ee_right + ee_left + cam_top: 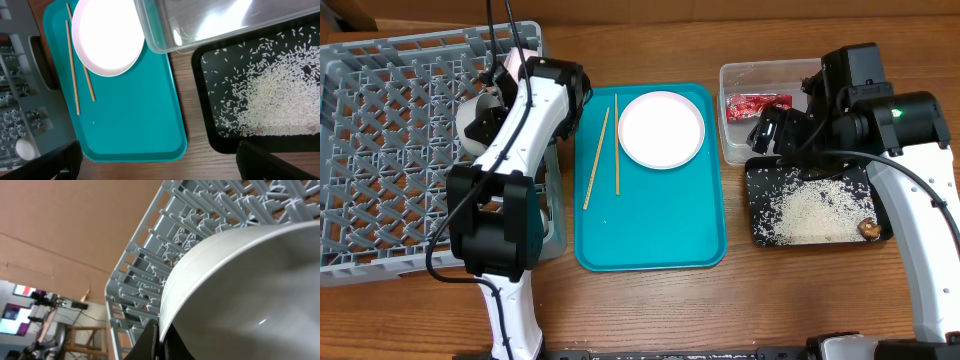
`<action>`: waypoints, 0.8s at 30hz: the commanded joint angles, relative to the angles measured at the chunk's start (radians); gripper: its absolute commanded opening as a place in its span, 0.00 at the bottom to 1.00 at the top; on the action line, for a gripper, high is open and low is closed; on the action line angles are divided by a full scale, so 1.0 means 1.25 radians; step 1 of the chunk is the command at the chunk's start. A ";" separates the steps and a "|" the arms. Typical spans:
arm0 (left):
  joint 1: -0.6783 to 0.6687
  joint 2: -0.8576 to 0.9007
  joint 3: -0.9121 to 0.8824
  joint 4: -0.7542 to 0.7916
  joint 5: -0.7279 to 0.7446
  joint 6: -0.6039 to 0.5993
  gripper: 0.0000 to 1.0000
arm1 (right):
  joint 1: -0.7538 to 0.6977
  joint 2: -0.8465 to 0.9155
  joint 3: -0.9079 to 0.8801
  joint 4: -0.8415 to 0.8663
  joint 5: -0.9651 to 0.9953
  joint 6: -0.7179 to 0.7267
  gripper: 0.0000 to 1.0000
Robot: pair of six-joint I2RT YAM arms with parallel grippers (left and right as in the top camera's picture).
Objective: Sort waste into correct bins and load items into the dishwasher
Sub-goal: 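Carry the grey-green bowl into the rack and set it down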
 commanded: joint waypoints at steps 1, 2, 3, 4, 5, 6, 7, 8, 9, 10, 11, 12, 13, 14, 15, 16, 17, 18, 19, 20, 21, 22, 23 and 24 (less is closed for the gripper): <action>-0.001 0.013 -0.056 0.029 0.000 -0.025 0.04 | -0.002 -0.007 0.008 0.002 0.009 0.001 1.00; -0.001 0.013 -0.065 0.036 -0.002 -0.024 0.04 | -0.002 -0.007 0.008 0.002 0.009 0.001 1.00; -0.001 0.013 -0.073 0.040 -0.002 -0.024 0.04 | -0.002 -0.007 0.008 0.002 0.009 0.001 1.00; -0.001 0.013 -0.078 0.041 -0.002 -0.024 0.04 | -0.002 -0.007 0.008 0.002 0.009 0.001 1.00; -0.001 0.013 -0.079 0.043 -0.002 -0.024 0.04 | -0.002 -0.007 0.008 0.002 0.009 0.001 1.00; -0.001 0.013 -0.079 0.046 -0.002 -0.024 0.04 | -0.002 -0.007 0.008 0.002 0.009 0.001 1.00; -0.001 0.013 -0.079 0.048 -0.002 -0.024 0.04 | -0.002 -0.007 0.008 0.002 0.009 0.001 1.00; -0.001 0.013 -0.079 0.049 -0.002 -0.024 0.04 | -0.002 -0.007 0.008 0.002 0.009 0.001 1.00; -0.001 0.013 -0.079 0.049 -0.002 -0.024 0.06 | -0.002 -0.007 0.008 0.002 0.009 0.001 1.00; -0.001 0.013 -0.079 0.048 -0.004 -0.017 0.10 | -0.002 -0.007 0.008 0.002 0.009 0.001 1.00; -0.001 0.013 -0.078 0.048 -0.004 -0.002 0.12 | -0.002 -0.007 0.008 0.002 0.009 0.001 1.00; -0.001 0.013 -0.078 0.048 -0.004 0.013 0.25 | -0.002 -0.007 0.008 0.002 0.009 0.001 1.00; -0.001 0.013 -0.077 0.048 -0.004 0.024 0.33 | -0.002 -0.007 0.008 0.002 0.009 0.001 1.00; -0.001 0.013 -0.074 0.048 -0.004 0.042 0.34 | -0.002 -0.007 0.008 0.002 0.009 0.001 1.00; -0.001 0.013 -0.072 0.048 -0.004 0.050 0.34 | -0.002 -0.007 0.008 0.002 0.009 0.001 1.00; -0.003 0.013 -0.067 0.044 -0.004 0.051 0.34 | -0.002 -0.007 0.008 0.002 0.009 0.001 1.00; -0.007 0.013 -0.063 0.043 -0.004 0.051 0.34 | -0.002 -0.007 0.008 0.002 0.009 0.001 1.00; -0.010 0.013 -0.061 0.041 -0.004 0.051 0.34 | -0.002 -0.007 0.008 0.002 0.009 0.001 1.00; -0.019 0.013 -0.053 0.033 -0.010 0.052 0.34 | -0.002 -0.007 0.008 0.002 0.009 0.001 1.00; -0.022 0.013 -0.050 0.030 -0.013 0.058 0.33 | -0.002 -0.007 0.008 0.002 0.008 0.001 1.00; -0.027 0.013 -0.047 0.027 -0.016 0.063 0.33 | -0.002 -0.007 0.008 0.002 0.009 0.001 1.00; -0.036 0.013 -0.044 0.023 -0.023 0.066 0.33 | -0.002 -0.007 0.008 0.002 0.009 0.001 1.00; -0.039 0.013 -0.042 0.018 -0.023 0.066 0.33 | -0.002 -0.007 0.008 0.002 0.009 0.001 1.00; -0.042 0.013 -0.037 0.018 -0.022 0.066 0.33 | -0.002 -0.007 0.008 0.002 0.009 0.001 1.00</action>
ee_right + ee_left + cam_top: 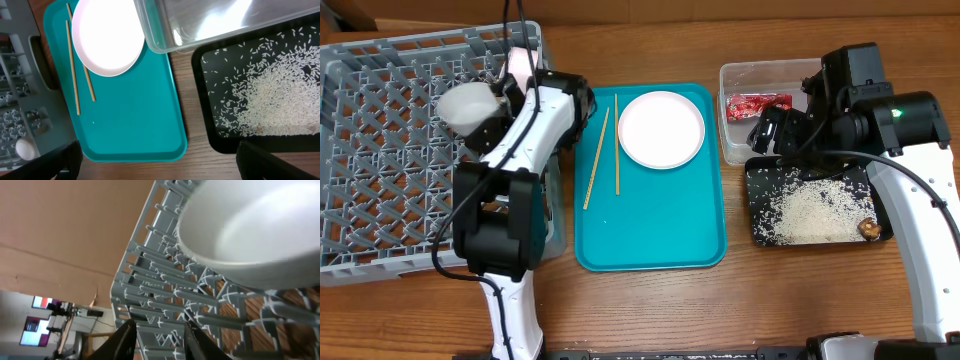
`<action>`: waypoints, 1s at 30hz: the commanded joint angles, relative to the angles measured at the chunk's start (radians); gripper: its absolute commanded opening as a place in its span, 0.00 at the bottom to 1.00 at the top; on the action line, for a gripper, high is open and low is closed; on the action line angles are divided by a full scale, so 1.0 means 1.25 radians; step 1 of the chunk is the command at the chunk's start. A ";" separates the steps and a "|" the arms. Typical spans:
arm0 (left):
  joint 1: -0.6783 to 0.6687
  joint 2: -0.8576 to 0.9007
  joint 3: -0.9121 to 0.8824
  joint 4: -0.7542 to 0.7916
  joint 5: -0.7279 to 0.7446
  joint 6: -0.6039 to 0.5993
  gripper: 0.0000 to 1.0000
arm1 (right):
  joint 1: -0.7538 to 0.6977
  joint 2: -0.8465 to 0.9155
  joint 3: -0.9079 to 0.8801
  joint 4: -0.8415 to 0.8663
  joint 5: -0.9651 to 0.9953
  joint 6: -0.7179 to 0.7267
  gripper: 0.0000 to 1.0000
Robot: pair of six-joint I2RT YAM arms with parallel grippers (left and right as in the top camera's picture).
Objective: Sort waste into correct bins and load items into the dishwasher
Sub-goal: 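Carry the grey-green bowl into the rack and set it down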
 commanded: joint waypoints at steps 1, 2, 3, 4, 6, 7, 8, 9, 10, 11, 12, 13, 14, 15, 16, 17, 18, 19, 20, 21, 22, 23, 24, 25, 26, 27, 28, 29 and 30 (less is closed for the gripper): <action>-0.021 0.011 0.033 -0.004 -0.009 0.009 0.33 | -0.002 -0.007 0.008 0.002 0.009 0.001 1.00; -0.021 0.010 0.041 -0.005 -0.001 0.009 0.34 | -0.002 -0.007 0.008 0.002 0.009 0.001 1.00; -0.021 0.009 0.052 -0.008 0.013 0.009 0.34 | -0.002 -0.007 0.008 0.002 0.009 0.001 1.00; -0.021 0.003 0.073 -0.017 0.042 0.009 0.34 | -0.002 -0.007 0.008 0.002 0.009 0.001 1.00; -0.020 -0.015 0.135 -0.032 0.122 0.010 0.40 | -0.002 -0.007 0.008 0.002 0.009 0.001 1.00; -0.017 -0.029 0.176 -0.031 0.175 0.021 0.47 | -0.002 -0.007 0.008 0.002 0.009 0.001 1.00; -0.015 -0.036 0.196 -0.030 0.201 0.032 0.50 | -0.002 -0.007 0.008 0.002 0.008 0.001 1.00; -0.008 -0.054 0.244 -0.016 0.263 0.076 0.54 | -0.002 -0.007 0.008 0.002 0.009 0.001 1.00; 0.000 -0.071 0.284 0.007 0.322 0.144 0.61 | -0.002 -0.007 0.008 0.002 0.009 0.001 1.00; 0.008 -0.082 0.310 0.030 0.373 0.210 0.66 | -0.002 -0.007 0.008 0.002 0.009 0.001 1.00; 0.021 -0.097 0.343 0.069 0.461 0.320 0.76 | -0.002 -0.007 0.008 0.002 0.008 0.001 1.00; 0.037 -0.110 0.369 0.104 0.556 0.417 0.79 | -0.002 -0.007 0.008 0.002 0.009 0.001 1.00; 0.059 -0.122 0.392 0.136 0.662 0.495 0.83 | -0.002 -0.007 0.008 0.002 0.009 0.001 1.00; 0.093 -0.133 0.412 0.162 0.771 0.547 0.84 | -0.002 -0.007 0.008 0.002 0.009 0.001 1.00; 0.128 -0.138 0.427 0.174 0.850 0.559 0.83 | -0.002 -0.007 0.008 0.002 0.009 0.001 1.00; 0.178 -0.139 0.438 0.178 0.928 0.558 0.80 | -0.002 -0.007 0.008 0.002 0.009 0.001 1.00; 0.241 -0.139 0.438 0.169 1.008 0.558 0.77 | -0.002 -0.007 0.008 0.002 0.009 0.001 1.00; 0.284 -0.134 0.434 0.157 1.049 0.558 0.72 | -0.002 -0.007 0.008 0.002 0.009 0.001 1.00; 0.356 -0.126 0.420 0.136 1.110 0.558 0.70 | -0.002 -0.007 0.008 0.002 0.009 0.001 1.00; 0.383 -0.121 0.411 0.130 1.133 0.558 0.69 | -0.002 -0.007 0.008 0.002 0.009 0.001 1.00; 0.424 -0.116 0.394 0.122 1.163 0.558 0.67 | -0.002 -0.007 0.008 0.002 0.009 0.001 1.00; 0.453 -0.110 0.377 0.120 1.181 0.557 0.65 | -0.002 -0.007 0.008 0.002 0.009 0.001 1.00; 0.479 -0.104 0.358 0.121 1.197 0.557 0.64 | -0.002 -0.007 0.008 0.002 0.009 0.001 1.00; 0.500 -0.096 0.332 0.127 1.209 0.557 0.62 | -0.002 -0.007 0.008 0.002 0.009 0.001 1.00; 0.516 -0.086 0.302 0.135 1.214 0.557 0.61 | -0.002 -0.007 0.008 0.002 0.009 0.001 1.00; 0.522 -0.081 0.280 0.143 1.216 0.558 0.61 | -0.002 -0.007 0.008 0.002 0.009 0.001 1.00; 0.526 -0.077 0.253 0.157 1.216 0.558 0.61 | -0.002 -0.007 0.008 0.002 0.009 0.001 1.00; 0.525 -0.076 0.218 0.182 1.216 0.563 0.61 | -0.002 -0.007 0.008 0.002 0.009 0.001 1.00; 0.524 -0.076 0.199 0.198 1.216 0.568 0.60 | -0.002 -0.007 0.008 0.002 0.009 0.001 1.00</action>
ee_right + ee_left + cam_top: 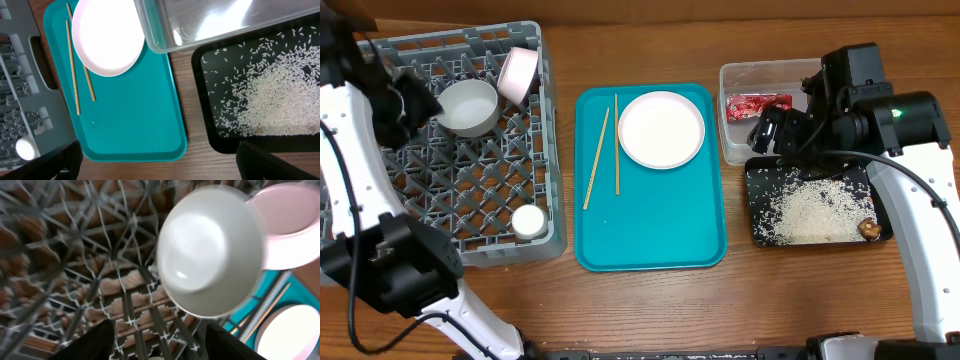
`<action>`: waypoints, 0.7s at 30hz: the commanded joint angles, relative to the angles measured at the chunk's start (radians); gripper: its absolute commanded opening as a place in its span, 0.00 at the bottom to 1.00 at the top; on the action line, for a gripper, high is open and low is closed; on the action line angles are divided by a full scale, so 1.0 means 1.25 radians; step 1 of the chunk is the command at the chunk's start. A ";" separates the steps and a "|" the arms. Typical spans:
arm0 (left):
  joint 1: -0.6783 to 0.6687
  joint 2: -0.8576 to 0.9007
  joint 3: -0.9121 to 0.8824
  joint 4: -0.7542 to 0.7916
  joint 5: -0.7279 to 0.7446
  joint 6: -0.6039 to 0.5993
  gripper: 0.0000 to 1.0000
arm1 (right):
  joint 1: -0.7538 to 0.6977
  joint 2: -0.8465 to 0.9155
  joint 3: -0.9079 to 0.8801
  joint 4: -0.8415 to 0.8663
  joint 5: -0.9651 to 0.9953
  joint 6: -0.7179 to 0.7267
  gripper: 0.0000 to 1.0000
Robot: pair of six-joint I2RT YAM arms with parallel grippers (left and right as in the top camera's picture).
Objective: Sort waste into correct bins and load items into the dishwasher
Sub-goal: 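Carry the grey-green bowl into the rack and set it down, then move the left gripper back to the white plate on the tray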
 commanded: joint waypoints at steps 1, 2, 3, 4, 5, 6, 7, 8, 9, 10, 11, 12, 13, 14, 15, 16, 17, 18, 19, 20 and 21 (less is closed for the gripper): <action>-0.016 0.022 -0.106 0.068 0.066 0.030 0.59 | -0.002 -0.007 0.008 0.003 0.008 0.002 1.00; -0.020 0.022 -0.143 0.110 0.055 0.030 0.58 | -0.002 -0.007 0.008 0.003 0.008 0.002 1.00; -0.022 0.022 -0.162 0.136 0.049 0.030 0.57 | -0.002 -0.007 0.008 0.003 0.008 0.002 1.00; -0.022 0.022 -0.170 0.150 0.044 0.030 0.57 | -0.002 -0.007 0.008 0.003 0.008 0.002 1.00; -0.022 0.022 -0.179 0.167 0.036 0.030 0.57 | -0.002 -0.007 0.008 0.003 0.008 0.002 1.00; -0.022 0.022 -0.183 0.176 0.024 0.030 0.56 | -0.002 -0.007 0.008 0.003 0.008 0.002 1.00; -0.022 0.022 -0.184 0.181 0.014 0.030 0.54 | -0.002 -0.007 0.008 0.003 0.008 0.002 1.00; -0.022 0.022 -0.184 0.182 0.008 0.030 0.51 | -0.002 -0.007 0.008 0.003 0.008 0.002 1.00; -0.022 0.022 -0.184 0.186 -0.002 0.030 0.45 | -0.002 -0.007 0.008 0.003 0.008 0.002 1.00; -0.022 0.022 -0.184 0.188 -0.010 0.030 0.33 | -0.002 -0.007 0.008 0.003 0.008 0.002 1.00; -0.022 0.022 -0.184 0.189 -0.010 0.030 0.27 | -0.002 -0.007 0.008 0.003 0.008 0.002 1.00; -0.022 0.022 -0.184 0.189 -0.010 0.030 0.15 | -0.002 -0.007 0.008 0.003 0.008 0.002 1.00; -0.022 0.022 -0.184 0.189 -0.010 0.030 0.06 | -0.002 -0.007 0.008 0.003 0.008 0.002 1.00; -0.022 0.022 -0.184 0.186 -0.010 0.030 0.04 | -0.002 -0.007 0.008 0.003 0.008 0.002 1.00; -0.022 0.022 -0.184 0.186 -0.009 0.029 0.04 | -0.002 -0.007 0.008 0.003 0.008 0.002 1.00; -0.023 0.022 -0.184 0.185 -0.009 0.026 0.04 | -0.002 -0.007 0.008 0.003 0.008 0.002 1.00; -0.023 0.022 -0.184 0.186 -0.009 0.027 0.04 | -0.002 -0.007 0.008 0.003 0.008 0.002 1.00; -0.025 0.022 -0.184 0.186 -0.009 0.027 0.04 | -0.002 -0.007 0.008 0.003 0.008 0.002 1.00; -0.027 0.021 -0.182 0.184 -0.009 0.027 0.04 | -0.002 -0.007 0.008 0.003 0.008 0.002 1.00; -0.029 0.020 -0.177 0.178 -0.010 0.027 0.04 | -0.002 -0.007 0.008 0.003 0.008 0.002 1.00; -0.034 0.017 -0.166 0.164 -0.013 0.027 0.04 | -0.002 -0.007 0.008 0.003 0.008 0.002 1.00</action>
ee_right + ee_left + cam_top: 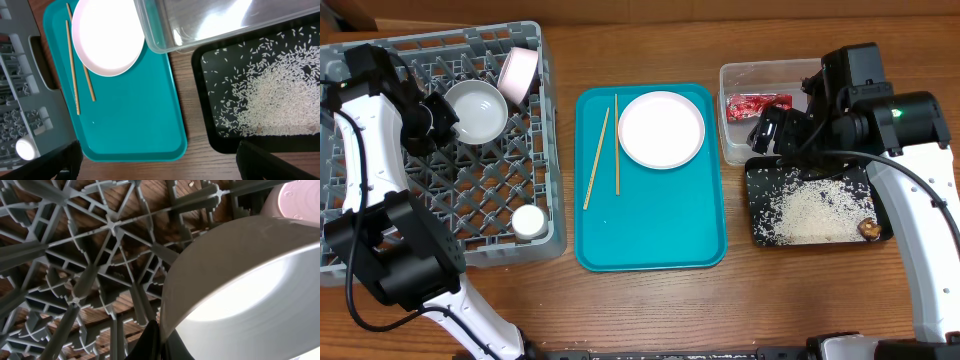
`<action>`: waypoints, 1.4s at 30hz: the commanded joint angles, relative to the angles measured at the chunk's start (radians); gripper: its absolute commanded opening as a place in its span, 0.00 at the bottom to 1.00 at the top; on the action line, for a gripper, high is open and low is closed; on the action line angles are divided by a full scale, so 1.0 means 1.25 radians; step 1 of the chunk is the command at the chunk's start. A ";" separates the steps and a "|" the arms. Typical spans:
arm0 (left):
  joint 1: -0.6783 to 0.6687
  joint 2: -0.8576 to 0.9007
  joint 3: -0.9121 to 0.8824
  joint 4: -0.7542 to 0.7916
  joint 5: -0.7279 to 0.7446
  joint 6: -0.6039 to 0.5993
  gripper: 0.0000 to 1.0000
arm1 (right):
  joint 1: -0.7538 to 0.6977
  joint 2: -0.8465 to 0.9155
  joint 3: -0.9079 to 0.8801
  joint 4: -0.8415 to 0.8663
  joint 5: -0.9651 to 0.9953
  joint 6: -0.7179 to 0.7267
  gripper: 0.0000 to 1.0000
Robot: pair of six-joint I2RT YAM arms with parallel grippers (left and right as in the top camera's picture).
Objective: Sort waste into correct bins and load items into the dishwasher
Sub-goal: 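Move the left gripper back to the white plate on the tray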
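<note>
A white bowl (480, 110) lies in the grey dish rack (380, 235), opening upward. My left gripper (432, 122) is shut on its left rim; in the left wrist view the fingers (152, 341) pinch the edge of the bowl (240, 290). A pink cup (520, 70) lies tilted behind the bowl. A small white cup (528, 220) sits at the rack's front right. My right gripper (770, 130) hangs open and empty over the black rice tray (760, 235).
The teal tray (650, 230) holds a white plate (661, 130) and two chopsticks (595, 155). A clear bin (730, 150) holds a red wrapper (758, 103). Rice (815, 205) and a brown scrap (868, 228) lie in the black tray.
My left gripper was open, off the bowl at the rack's left side. It has moved right and is shut on the bowl's rim; the bowl sits slightly further right. The right arm is unchanged.
My left gripper first held the white bowl by its rim over the rack's right part. Then it was open with the bowl resting in the rack. Then the arm stood far left, open. Now it grips the bowl's rim again.
</note>
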 commanded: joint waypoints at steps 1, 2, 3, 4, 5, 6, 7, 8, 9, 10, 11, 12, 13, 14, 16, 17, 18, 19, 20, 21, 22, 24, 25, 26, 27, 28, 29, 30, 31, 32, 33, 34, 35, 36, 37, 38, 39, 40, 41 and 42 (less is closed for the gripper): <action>-0.017 -0.008 0.027 -0.041 -0.024 0.004 0.04 | -0.002 -0.007 0.008 0.002 0.008 0.001 1.00; -0.030 -0.021 0.059 -0.073 -0.051 0.004 0.04 | -0.002 -0.007 0.008 0.002 0.008 0.001 1.00; -0.041 -0.032 0.081 -0.096 -0.078 0.005 0.04 | -0.002 -0.007 0.008 0.002 0.008 0.001 1.00; -0.057 -0.048 0.109 -0.124 -0.121 0.005 0.04 | -0.002 -0.007 0.008 0.002 0.008 0.001 1.00; -0.071 -0.060 0.129 -0.145 -0.160 0.005 0.04 | -0.002 -0.007 0.008 0.002 0.008 0.001 1.00; -0.099 -0.081 0.162 -0.179 -0.233 0.005 0.04 | -0.002 -0.007 0.008 0.002 0.008 0.001 1.00; -0.132 -0.104 0.186 -0.208 -0.319 0.005 0.04 | -0.002 -0.007 0.008 0.002 0.008 0.001 1.00; -0.160 -0.120 0.195 -0.224 -0.382 0.003 0.04 | -0.002 -0.007 0.008 0.002 0.008 0.001 1.00; -0.196 -0.139 0.198 -0.241 -0.463 -0.009 0.04 | -0.002 -0.007 0.008 0.002 0.008 0.001 1.00; -0.244 -0.156 0.197 -0.270 -0.573 -0.044 0.04 | -0.002 -0.007 0.008 0.002 0.008 0.001 1.00; -0.316 -0.164 0.197 -0.322 -0.716 -0.111 0.04 | -0.002 -0.007 0.008 0.002 0.008 0.001 1.00; -0.355 -0.163 0.196 -0.358 -0.794 -0.159 0.04 | -0.002 -0.007 0.008 0.002 0.008 0.001 1.00; -0.395 -0.157 0.188 -0.392 -0.862 -0.216 0.04 | -0.002 -0.007 0.008 0.002 0.008 0.001 1.00; -0.429 -0.153 0.175 -0.423 -0.916 -0.284 0.04 | -0.002 -0.007 0.008 0.002 0.008 0.001 1.00; -0.480 -0.144 0.128 -0.472 -0.975 -0.432 0.04 | -0.002 -0.007 0.008 0.002 0.008 0.001 1.00; -0.491 -0.144 0.100 -0.472 -0.974 -0.453 0.04 | -0.002 -0.007 0.008 0.002 0.008 0.001 1.00; -0.504 -0.144 0.052 -0.472 -0.975 -0.509 0.04 | -0.002 -0.007 0.008 0.002 0.008 0.001 1.00; -0.509 -0.144 0.027 -0.472 -0.977 -0.538 0.04 | -0.002 -0.007 0.008 0.002 0.008 0.001 1.00; -0.513 -0.144 -0.012 -0.472 -0.986 -0.589 0.04 | -0.002 -0.007 0.008 0.002 0.008 0.001 1.00; -0.513 -0.144 -0.037 -0.472 -0.993 -0.623 0.04 | -0.002 -0.007 0.008 0.002 0.008 0.001 1.00; -0.513 -0.144 -0.071 -0.470 -1.011 -0.662 0.04 | -0.002 -0.007 0.008 0.002 0.008 0.001 1.00; -0.513 -0.144 -0.129 -0.457 -1.059 -0.713 0.04 | -0.002 -0.007 0.008 0.002 0.008 0.001 1.00; -0.513 -0.144 -0.151 -0.441 -1.080 -0.724 0.04 | -0.002 -0.007 0.008 0.002 0.008 0.001 1.00; -0.513 -0.144 -0.173 -0.413 -1.100 -0.724 0.04 | -0.002 -0.007 0.008 0.002 0.008 0.001 1.00; -0.512 -0.144 -0.195 -0.377 -1.121 -0.724 0.04 | -0.002 -0.007 0.008 0.002 0.008 0.001 1.00; -0.512 -0.144 -0.208 -0.349 -1.127 -0.724 0.04 | -0.002 -0.007 0.008 0.002 0.008 0.001 1.00; -0.512 -0.144 -0.215 -0.328 -1.130 -0.722 0.04 | -0.002 -0.007 0.008 0.002 0.008 0.001 1.00; -0.512 -0.144 -0.224 -0.293 -1.135 -0.712 0.04 | -0.002 -0.007 0.008 0.002 0.008 0.001 1.00; -0.512 -0.144 -0.229 -0.256 -1.134 -0.688 0.04 | -0.002 -0.007 0.008 0.002 0.008 0.001 1.00; -0.512 -0.144 -0.232 -0.223 -1.133 -0.661 0.04 | -0.002 -0.007 0.008 0.002 0.008 0.001 1.00; -0.512 -0.144 -0.234 -0.199 -1.133 -0.640 0.04 | -0.002 -0.007 0.008 0.002 0.008 0.001 1.00; -0.512 -0.142 -0.235 -0.158 -1.130 -0.605 0.04 | -0.002 -0.007 0.008 0.002 0.008 0.001 1.00; -0.512 -0.140 -0.235 -0.129 -1.131 -0.586 0.04 | -0.002 -0.007 0.008 0.002 0.008 0.001 1.00; -0.512 -0.136 -0.235 -0.115 -1.131 -0.579 0.04 | -0.002 -0.007 0.008 0.002 0.008 0.001 1.00; -0.512 -0.134 -0.235 -0.098 -1.129 -0.572 0.04 | -0.002 -0.007 0.008 0.002 0.008 0.001 1.00; -0.512 -0.131 -0.235 -0.087 -1.124 -0.567 0.04 | -0.002 -0.007 0.008 0.002 0.008 0.001 1.00; -0.512 -0.126 -0.235 -0.083 -1.118 -0.568 0.04 | -0.002 -0.007 0.008 0.002 0.008 0.001 1.00; -0.512 -0.122 -0.235 -0.083 -1.114 -0.568 0.04 | -0.002 -0.007 0.008 0.002 0.008 0.001 1.00; -0.512 -0.119 -0.235 -0.083 -1.113 -0.568 0.04 | -0.002 -0.007 0.008 0.002 0.008 0.001 1.00; -0.512 -0.112 -0.235 -0.081 -1.114 -0.568 0.04 | -0.002 -0.007 0.008 0.002 0.008 0.001 1.00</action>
